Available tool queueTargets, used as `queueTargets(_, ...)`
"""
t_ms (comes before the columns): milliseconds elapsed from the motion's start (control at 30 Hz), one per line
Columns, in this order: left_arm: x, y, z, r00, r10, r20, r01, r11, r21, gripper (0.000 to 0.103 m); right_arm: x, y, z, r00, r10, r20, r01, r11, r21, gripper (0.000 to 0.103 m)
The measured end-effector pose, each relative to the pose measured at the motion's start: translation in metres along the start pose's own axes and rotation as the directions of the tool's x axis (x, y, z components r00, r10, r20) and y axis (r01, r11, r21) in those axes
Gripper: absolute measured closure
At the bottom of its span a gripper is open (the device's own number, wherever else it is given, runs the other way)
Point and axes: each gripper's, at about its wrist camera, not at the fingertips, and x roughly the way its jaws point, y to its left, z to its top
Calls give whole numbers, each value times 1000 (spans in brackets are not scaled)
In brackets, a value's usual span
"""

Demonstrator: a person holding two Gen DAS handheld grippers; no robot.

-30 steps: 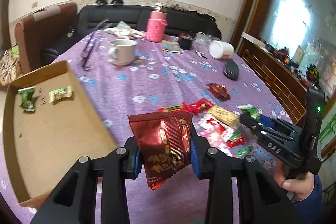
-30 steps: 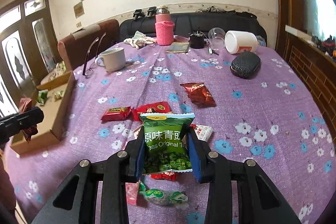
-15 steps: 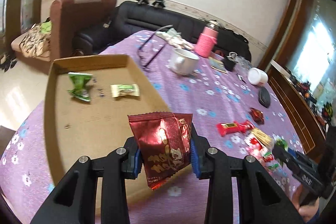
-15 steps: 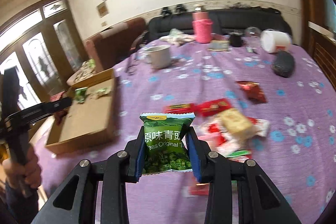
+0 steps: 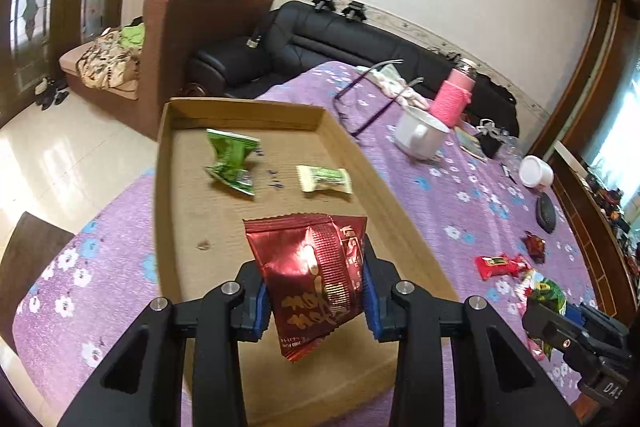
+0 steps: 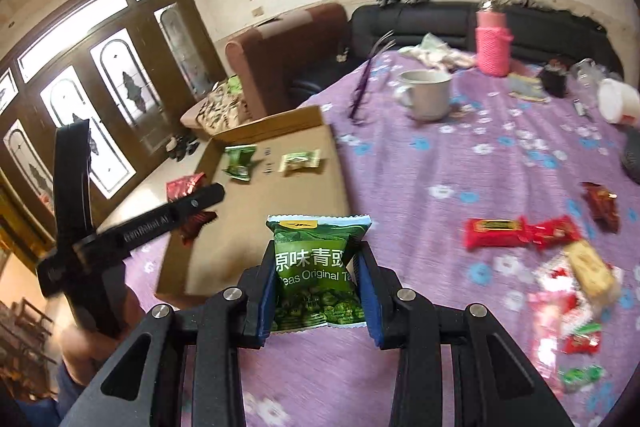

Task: Organize snacks
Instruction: 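Carry the dark red bag and green pea bag over the cardboard box, then open both grippers to release the bags into the cardboard box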

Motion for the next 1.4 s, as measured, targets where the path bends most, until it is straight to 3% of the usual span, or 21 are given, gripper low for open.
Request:
queueTargets(267, 10, 14, -1, 999, 44, -18, -44, 999, 1, 68, 60, 22, 22, 993, 78, -94, -75, 997, 34, 63)
queueTargets(767, 28, 31, 0, 996, 75, -57, -77, 996, -34, 68, 148, 21, 47, 973, 68, -220, -42, 992, 122, 63)
queueTargets(1033, 34, 33, -1, 995, 71, -71, -75, 996, -43, 66, 169, 22, 46, 968, 60, -244, -30, 992, 126, 62)
queueTargets(1167, 35, 32, -2, 995, 64, -71, -68, 997, -44, 55, 173, 20, 45, 967, 65, -248, -32, 990, 136, 61)
queueTargets(1400, 28, 36, -4, 998, 48, -34, -50, 997, -61, 47, 160, 16, 43, 971, 104, -217, -73, 986, 148, 61)
